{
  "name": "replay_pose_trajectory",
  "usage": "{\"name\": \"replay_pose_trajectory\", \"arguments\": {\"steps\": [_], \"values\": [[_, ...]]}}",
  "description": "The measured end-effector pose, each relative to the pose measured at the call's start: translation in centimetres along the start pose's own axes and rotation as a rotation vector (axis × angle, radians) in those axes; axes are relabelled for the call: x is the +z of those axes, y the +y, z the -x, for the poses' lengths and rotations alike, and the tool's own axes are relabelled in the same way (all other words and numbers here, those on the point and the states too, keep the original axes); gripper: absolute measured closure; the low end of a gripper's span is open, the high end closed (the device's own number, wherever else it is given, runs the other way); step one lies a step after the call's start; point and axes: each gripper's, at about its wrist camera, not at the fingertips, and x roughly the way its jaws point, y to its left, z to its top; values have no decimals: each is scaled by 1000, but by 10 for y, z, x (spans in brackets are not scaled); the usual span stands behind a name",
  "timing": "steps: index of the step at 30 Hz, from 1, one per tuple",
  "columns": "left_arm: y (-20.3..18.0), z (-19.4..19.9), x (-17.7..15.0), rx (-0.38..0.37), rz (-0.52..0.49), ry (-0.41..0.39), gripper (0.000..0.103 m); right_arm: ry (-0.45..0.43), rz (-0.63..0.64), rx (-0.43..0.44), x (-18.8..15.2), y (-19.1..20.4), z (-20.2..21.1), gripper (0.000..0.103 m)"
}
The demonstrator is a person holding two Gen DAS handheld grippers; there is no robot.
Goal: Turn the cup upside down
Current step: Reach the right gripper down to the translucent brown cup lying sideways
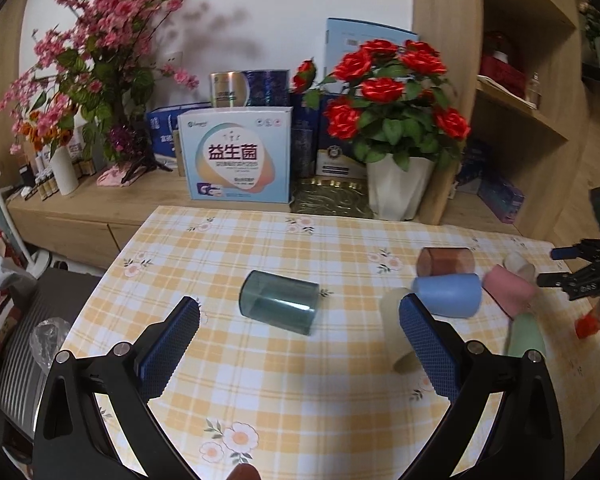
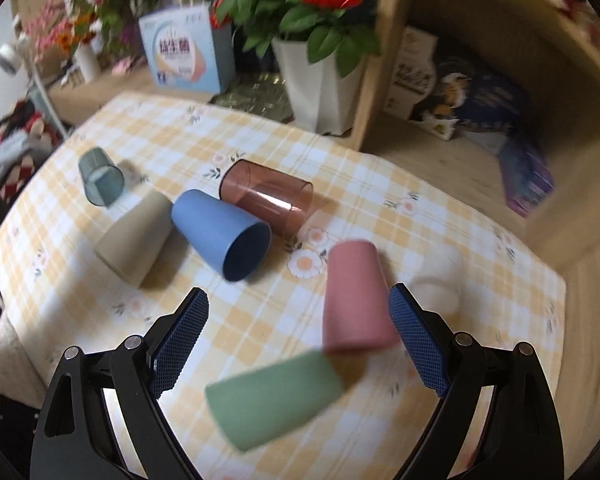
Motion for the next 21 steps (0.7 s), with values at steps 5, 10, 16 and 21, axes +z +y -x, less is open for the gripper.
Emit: {"name": "replay_pose_trajectory", "arguments": {"steps": [5, 10, 16, 21], "values": [[12, -16, 1, 9, 24, 15, 6, 102, 125, 26, 54, 6, -57, 15], [21, -32, -2, 3, 59, 46, 6, 201, 216, 56, 94, 22, -108, 15], [30, -44, -5, 2, 80, 72, 6, 331, 246, 136, 119, 35, -154, 15], [34, -49, -6, -5, 101, 82, 6, 388, 237, 178, 126, 37, -173, 15]]}}
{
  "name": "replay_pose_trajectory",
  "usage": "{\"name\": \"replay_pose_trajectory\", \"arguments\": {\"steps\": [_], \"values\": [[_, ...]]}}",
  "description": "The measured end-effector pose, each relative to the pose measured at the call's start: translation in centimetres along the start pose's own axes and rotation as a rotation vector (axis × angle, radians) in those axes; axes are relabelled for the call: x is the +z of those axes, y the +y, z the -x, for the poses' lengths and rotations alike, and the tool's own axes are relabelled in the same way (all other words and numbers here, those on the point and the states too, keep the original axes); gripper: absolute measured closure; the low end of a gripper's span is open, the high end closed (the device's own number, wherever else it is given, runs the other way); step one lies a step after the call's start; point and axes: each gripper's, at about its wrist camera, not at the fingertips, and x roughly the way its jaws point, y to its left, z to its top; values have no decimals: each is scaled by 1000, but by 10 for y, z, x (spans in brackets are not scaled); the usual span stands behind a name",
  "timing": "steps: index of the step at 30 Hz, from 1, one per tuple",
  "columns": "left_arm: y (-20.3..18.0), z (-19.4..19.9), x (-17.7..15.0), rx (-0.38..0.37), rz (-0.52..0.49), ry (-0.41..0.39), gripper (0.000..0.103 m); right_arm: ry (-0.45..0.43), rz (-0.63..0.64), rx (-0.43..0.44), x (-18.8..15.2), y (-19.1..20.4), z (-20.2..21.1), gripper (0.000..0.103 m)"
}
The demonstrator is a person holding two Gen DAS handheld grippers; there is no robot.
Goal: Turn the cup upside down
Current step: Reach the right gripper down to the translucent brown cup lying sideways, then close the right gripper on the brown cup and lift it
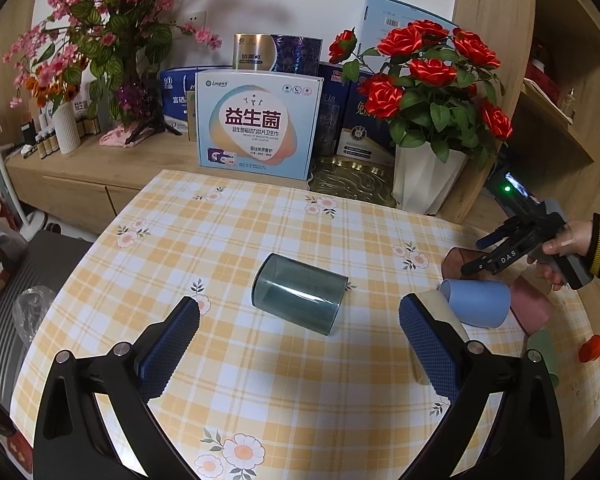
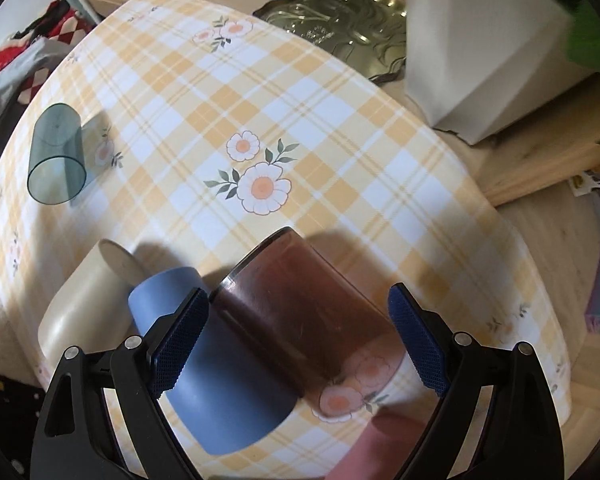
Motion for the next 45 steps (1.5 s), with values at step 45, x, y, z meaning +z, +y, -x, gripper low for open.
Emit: {"name": "replay_pose_trajectory", "arguments": {"steps": [45], "values": [[-15, 22, -10, -62, 18, -10, 6, -119, -511, -117, -96, -66, 51, 38]]}}
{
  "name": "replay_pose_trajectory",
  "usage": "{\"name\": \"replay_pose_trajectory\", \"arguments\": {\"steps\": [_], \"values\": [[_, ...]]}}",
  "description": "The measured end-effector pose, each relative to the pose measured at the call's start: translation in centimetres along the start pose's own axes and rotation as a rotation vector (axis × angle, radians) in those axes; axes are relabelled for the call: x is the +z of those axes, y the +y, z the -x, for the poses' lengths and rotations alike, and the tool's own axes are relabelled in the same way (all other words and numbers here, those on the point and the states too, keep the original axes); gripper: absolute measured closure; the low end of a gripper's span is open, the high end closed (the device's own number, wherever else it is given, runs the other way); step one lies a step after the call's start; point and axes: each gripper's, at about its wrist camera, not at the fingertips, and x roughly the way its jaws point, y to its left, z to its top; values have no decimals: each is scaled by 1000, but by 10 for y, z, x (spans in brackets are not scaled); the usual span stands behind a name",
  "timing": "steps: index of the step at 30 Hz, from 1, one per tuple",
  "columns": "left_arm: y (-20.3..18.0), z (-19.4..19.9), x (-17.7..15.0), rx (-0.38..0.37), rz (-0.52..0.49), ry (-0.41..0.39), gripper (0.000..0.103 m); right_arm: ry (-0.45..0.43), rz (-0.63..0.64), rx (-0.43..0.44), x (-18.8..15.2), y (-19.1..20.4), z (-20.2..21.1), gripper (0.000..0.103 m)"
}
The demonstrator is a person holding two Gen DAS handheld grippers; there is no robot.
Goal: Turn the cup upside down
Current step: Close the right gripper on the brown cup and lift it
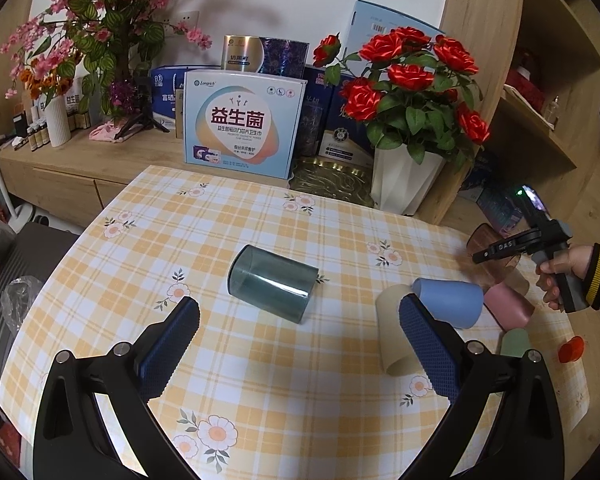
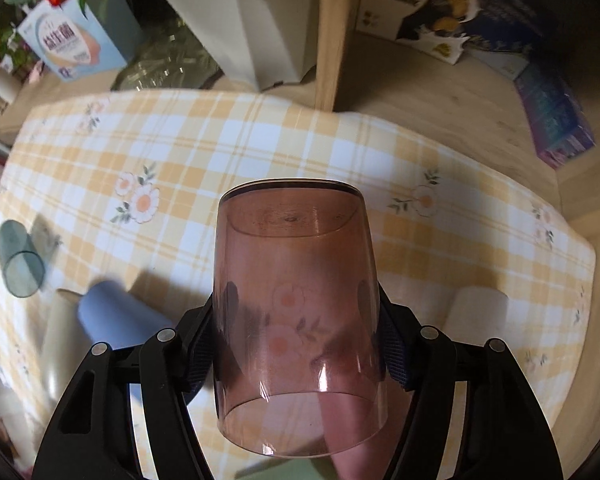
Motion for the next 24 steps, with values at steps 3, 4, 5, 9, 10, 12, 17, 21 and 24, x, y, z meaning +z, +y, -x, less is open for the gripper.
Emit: {"name": "replay_pose_trajectory", "arguments": {"steps": [3, 4, 5, 9, 10, 12, 17, 21, 24], "values": [[-2, 6, -2, -9, -1, -1, 6, -63, -19, 19, -8, 8, 21, 38], [-3, 8, -3, -10, -2, 0, 6, -84, -33, 28, -15, 8, 33, 38], [-3, 10, -5, -11, -5, 1, 6, -100, -41, 33, -22, 10, 42, 38], [-6, 17, -13, -20, -16, 10, 6, -154, -56, 63, -54, 20, 72, 38], [-7, 20, -17, -19, -20, 14, 6, -160, -60, 75, -68, 25, 80, 38], [-8, 23, -22, -23, -23, 21, 6, -165, -62, 93, -84, 34, 85, 38], [-12, 30, -34, -33, -27, 34, 6, -178, -108, 173, -143, 55, 92, 38], [-19, 38, -43, -43, -48, 39, 6, -178, -123, 227, -186, 81, 86, 38], [-23, 45, -48, -52, -54, 39, 6, -165, -108, 258, -216, 107, 75, 38]]}}
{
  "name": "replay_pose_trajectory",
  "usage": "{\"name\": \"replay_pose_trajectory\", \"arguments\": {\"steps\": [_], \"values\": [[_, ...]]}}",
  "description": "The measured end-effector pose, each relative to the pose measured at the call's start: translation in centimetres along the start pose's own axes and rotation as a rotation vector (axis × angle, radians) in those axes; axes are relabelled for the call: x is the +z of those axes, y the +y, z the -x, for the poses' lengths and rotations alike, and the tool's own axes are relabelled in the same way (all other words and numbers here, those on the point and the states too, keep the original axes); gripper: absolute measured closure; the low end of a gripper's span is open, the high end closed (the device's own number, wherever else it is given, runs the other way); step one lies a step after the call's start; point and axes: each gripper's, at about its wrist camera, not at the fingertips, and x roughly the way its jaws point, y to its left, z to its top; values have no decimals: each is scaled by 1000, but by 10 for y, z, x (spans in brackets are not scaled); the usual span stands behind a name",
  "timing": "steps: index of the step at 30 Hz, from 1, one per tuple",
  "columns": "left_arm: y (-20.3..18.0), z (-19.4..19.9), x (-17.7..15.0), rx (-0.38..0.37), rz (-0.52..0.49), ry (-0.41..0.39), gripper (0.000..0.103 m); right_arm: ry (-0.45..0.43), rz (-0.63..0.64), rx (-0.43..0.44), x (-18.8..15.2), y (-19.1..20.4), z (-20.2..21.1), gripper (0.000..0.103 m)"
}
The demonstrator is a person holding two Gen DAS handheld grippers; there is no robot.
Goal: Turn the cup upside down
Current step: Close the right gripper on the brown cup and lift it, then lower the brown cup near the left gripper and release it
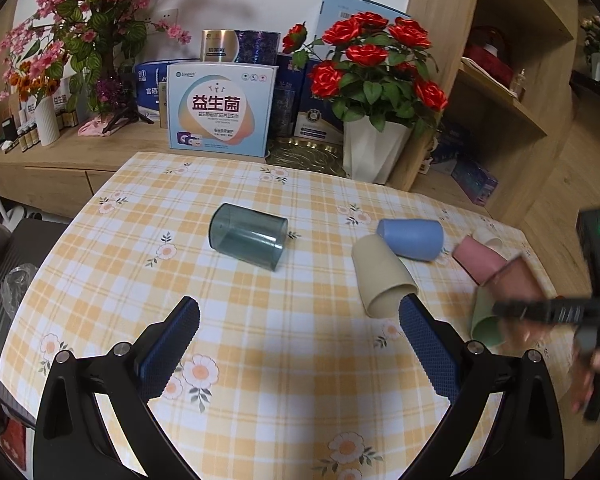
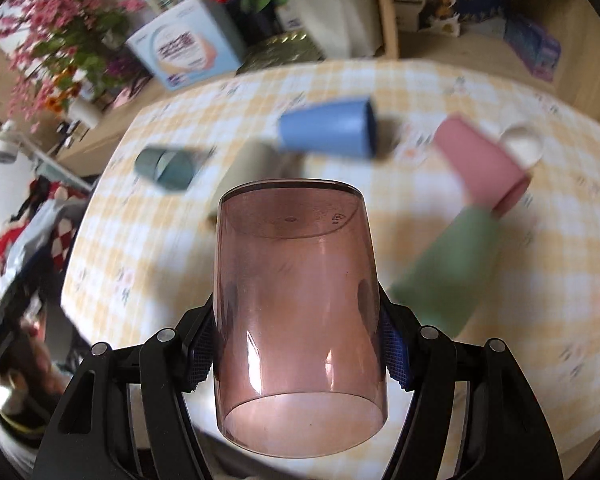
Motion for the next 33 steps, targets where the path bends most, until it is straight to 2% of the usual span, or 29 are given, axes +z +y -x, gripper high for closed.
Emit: {"name": "replay_pose_trajectory", "arguments": {"steps": [5, 10, 26, 33], "values": [[-6, 12, -9, -11, -9, -3, 6, 51, -15, -12, -43, 15, -34, 38], [-7, 20, -18, -5, -9, 4, 6, 88, -43, -56, -60, 16, -63, 38], [-8, -2, -28, -4, 2, 71, 6, 101, -96, -95, -57, 7, -84, 37], [-10, -2, -29, -5, 2, 78, 6, 118, -139, -3, -54, 4, -83, 37]]}}
